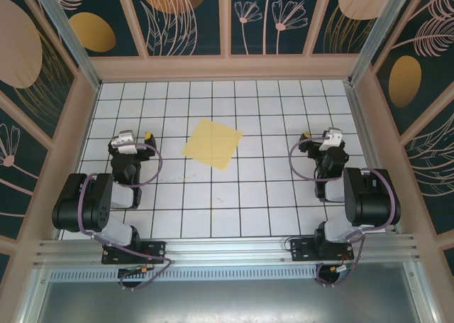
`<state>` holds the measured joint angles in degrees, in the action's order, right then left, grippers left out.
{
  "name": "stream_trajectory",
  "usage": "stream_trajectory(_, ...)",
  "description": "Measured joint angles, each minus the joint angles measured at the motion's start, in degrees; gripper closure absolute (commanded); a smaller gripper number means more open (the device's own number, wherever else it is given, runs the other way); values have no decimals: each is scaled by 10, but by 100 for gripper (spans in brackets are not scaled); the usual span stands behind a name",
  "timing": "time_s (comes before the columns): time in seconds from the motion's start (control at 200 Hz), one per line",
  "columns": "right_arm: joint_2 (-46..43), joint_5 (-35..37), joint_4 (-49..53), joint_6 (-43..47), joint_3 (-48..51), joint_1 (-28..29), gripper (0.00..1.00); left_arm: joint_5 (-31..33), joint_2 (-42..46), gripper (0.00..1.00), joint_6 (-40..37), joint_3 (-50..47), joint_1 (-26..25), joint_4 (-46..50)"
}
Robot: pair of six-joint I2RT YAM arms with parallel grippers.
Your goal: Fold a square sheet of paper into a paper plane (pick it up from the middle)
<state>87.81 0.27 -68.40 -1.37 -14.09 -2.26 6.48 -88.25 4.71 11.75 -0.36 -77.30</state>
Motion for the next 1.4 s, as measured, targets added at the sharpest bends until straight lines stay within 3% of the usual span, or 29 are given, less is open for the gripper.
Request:
stream_trajectory(1.061, -1, -4, 3, 0, 0, 0, 2, 19, 0, 2, 3, -19, 0, -31)
stream_trajectory(1.236, -71, 41, 134, -10, -43, 16, 1, 63, 19, 2, 16, -75, 0, -75)
stream_trajectory(1.396, -146, 83, 281, -60, -125, 49, 1, 91, 100, 1, 22, -60, 0, -26)
